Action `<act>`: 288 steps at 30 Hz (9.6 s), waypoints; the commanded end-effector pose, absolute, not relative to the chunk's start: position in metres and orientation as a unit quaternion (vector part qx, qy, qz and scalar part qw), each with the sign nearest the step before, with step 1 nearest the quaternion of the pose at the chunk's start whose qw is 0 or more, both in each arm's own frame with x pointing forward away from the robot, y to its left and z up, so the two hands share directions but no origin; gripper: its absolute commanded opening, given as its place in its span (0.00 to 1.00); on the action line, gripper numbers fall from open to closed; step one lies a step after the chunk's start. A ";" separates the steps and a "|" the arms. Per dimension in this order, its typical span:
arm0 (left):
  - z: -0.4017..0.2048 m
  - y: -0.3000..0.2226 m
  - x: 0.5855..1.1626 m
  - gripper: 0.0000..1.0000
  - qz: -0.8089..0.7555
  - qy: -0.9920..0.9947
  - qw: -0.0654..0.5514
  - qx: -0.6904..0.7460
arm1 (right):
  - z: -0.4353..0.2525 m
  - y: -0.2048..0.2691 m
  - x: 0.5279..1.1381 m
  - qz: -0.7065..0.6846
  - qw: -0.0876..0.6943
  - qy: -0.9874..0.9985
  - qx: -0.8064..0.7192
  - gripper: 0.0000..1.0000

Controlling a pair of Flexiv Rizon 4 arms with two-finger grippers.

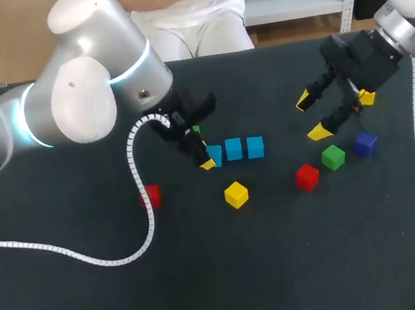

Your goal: Place the blue cubes, place green cubes on the blue cubes, place the yellow cubes on the green cubes, then place the red cubes on the yellow cubes, and place purple cube on the red cubes.

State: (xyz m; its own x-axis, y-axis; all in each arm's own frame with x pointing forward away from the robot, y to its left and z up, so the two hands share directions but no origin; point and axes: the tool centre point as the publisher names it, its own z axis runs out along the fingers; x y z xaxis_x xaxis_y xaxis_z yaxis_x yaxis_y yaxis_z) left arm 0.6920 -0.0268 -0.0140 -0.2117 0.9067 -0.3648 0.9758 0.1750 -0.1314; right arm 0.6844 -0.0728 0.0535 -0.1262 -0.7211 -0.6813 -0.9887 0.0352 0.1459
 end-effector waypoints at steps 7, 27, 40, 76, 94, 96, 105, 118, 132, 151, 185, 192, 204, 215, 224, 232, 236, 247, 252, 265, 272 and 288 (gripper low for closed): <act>-0.014 -0.025 0.693 1.00 -0.172 0.762 0.102 0.616 | 0.054 -0.073 0.683 0.305 0.220 0.685 -0.624 1.00; -0.010 -0.024 0.703 1.00 -0.172 0.741 0.121 0.638 | 0.054 -0.073 0.683 0.305 0.220 0.685 -0.624 1.00; -0.011 -0.026 0.703 0.47 -0.173 0.737 0.122 0.643 | 0.054 -0.073 0.683 0.305 0.220 0.685 -0.624 1.00; -0.008 -0.024 0.700 0.00 -0.152 0.757 0.130 0.623 | 0.054 -0.073 0.683 0.305 0.220 0.685 -0.624 1.00; -0.008 -0.022 0.703 0.00 -0.151 0.763 0.131 0.614 | 0.054 -0.073 0.683 0.305 0.220 0.685 -0.624 1.00; -0.008 -0.022 0.703 0.00 -0.152 0.763 0.131 0.615 | 0.054 -0.073 0.683 0.305 0.220 0.685 -0.624 1.00; -0.008 -0.023 0.701 0.00 -0.159 0.761 0.138 0.613 | 0.054 -0.073 0.683 0.305 0.220 0.685 -0.624 1.00; -0.010 -0.023 0.698 0.00 -0.164 0.760 0.139 0.614 | 0.054 -0.073 0.683 0.305 0.220 0.685 -0.624 1.00; -0.011 -0.023 0.702 0.02 -0.163 0.759 0.140 0.614 | 0.054 -0.073 0.683 0.305 0.220 0.685 -0.624 1.00; -0.013 -0.024 0.703 0.38 -0.165 0.760 0.141 0.612 | 0.054 -0.073 0.683 0.305 0.220 0.685 -0.624 1.00; 0.029 0.020 0.663 1.00 -0.173 0.750 0.239 0.592 | 0.054 -0.073 0.683 0.305 0.220 0.685 -0.624 1.00; 0.029 0.025 0.658 1.00 -0.174 0.752 0.243 0.588 | 0.054 -0.073 0.683 0.305 0.220 0.685 -0.624 1.00; 0.049 0.005 0.677 1.00 -0.204 0.681 0.227 0.665 | 0.054 -0.073 0.683 0.305 0.220 0.685 -0.624 1.00; 0.049 -0.009 0.689 1.00 -0.229 0.644 0.200 0.702 | 0.054 -0.073 0.683 0.305 0.220 0.685 -0.624 1.00; 0.040 -0.021 0.692 1.00 -0.228 0.629 0.177 0.722 | 0.054 -0.073 0.683 0.305 0.220 0.685 -0.624 1.00; 0.018 -0.020 0.698 1.00 -0.233 0.633 0.159 0.721 | 0.054 -0.073 0.683 0.305 0.220 0.685 -0.624 1.00; 0.013 -0.021 0.703 1.00 -0.231 0.635 0.151 0.722 | 0.054 -0.073 0.683 0.305 0.220 0.685 -0.624 1.00; 0.009 -0.030 0.716 1.00 -0.224 0.633 0.134 0.729 | 0.054 -0.073 0.683 0.305 0.220 0.685 -0.624 1.00; 0.004 -0.026 0.713 1.00 -0.229 0.639 0.125 0.724 | 0.054 -0.073 0.683 0.305 0.220 0.685 -0.624 1.00; 0.000 -0.026 0.711 1.00 -0.225 0.650 0.112 0.717 | 0.054 -0.073 0.683 0.305 0.220 0.685 -0.624 1.00; -0.003 -0.028 0.712 0.92 -0.226 0.656 0.105 0.713 | 0.054 -0.073 0.683 0.305 0.220 0.685 -0.624 1.00; -0.008 -0.030 0.712 0.87 -0.234 0.662 0.104 0.704 | 0.054 -0.073 0.683 0.305 0.220 0.685 -0.624 1.00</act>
State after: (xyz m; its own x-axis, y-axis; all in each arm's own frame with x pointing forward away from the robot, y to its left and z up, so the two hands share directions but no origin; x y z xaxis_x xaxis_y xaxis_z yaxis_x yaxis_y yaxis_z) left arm 0.7086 -0.0295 -0.0075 0.0147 0.8821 -0.4708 0.9825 -0.1003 -0.1572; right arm 0.6844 -0.0728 0.0535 -0.1262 -0.7211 -0.6813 -0.9887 0.0352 0.1459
